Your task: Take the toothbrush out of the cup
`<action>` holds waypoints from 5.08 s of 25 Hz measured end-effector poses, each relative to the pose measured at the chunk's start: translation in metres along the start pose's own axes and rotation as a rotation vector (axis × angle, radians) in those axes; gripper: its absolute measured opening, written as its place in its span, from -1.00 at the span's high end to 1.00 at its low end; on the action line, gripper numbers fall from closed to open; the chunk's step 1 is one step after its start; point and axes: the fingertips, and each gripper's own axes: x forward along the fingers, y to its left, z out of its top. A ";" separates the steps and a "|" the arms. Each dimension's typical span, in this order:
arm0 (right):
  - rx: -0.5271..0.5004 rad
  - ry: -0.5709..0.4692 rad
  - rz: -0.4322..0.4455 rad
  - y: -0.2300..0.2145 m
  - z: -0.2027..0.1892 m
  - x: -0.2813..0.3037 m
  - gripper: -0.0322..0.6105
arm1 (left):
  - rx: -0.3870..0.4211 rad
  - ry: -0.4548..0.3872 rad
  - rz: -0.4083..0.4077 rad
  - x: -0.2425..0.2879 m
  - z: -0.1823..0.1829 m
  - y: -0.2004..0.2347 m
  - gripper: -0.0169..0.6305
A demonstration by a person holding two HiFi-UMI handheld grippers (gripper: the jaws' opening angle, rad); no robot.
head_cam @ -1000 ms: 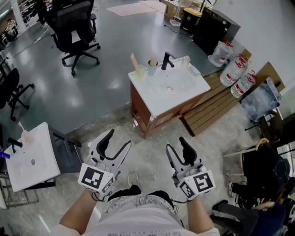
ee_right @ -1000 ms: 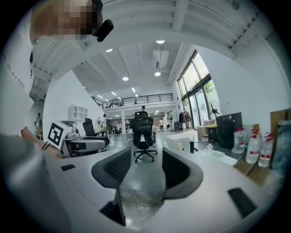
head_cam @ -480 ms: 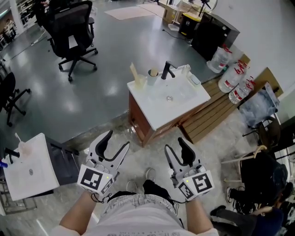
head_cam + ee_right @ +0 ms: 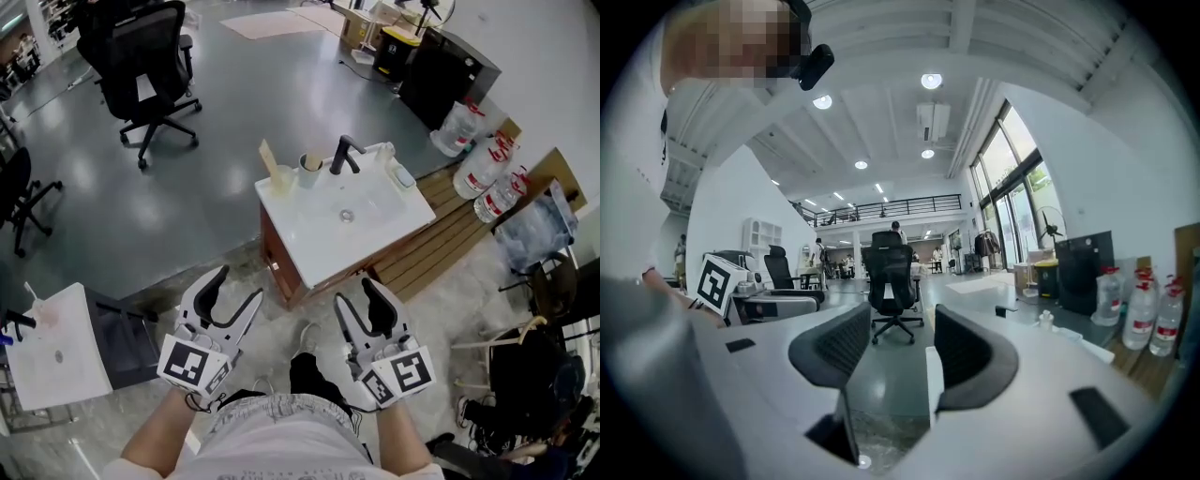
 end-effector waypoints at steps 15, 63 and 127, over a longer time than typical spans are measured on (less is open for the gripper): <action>0.030 0.061 0.122 -0.140 -0.003 0.080 0.19 | -0.004 0.060 0.086 0.154 -0.018 0.006 0.06; 0.066 0.087 0.151 -0.192 0.001 0.179 0.19 | -0.026 0.123 0.095 0.247 -0.039 0.080 0.06; 0.182 0.284 -0.147 -0.177 -0.098 0.237 0.20 | -0.145 0.234 0.003 0.342 -0.175 0.224 0.22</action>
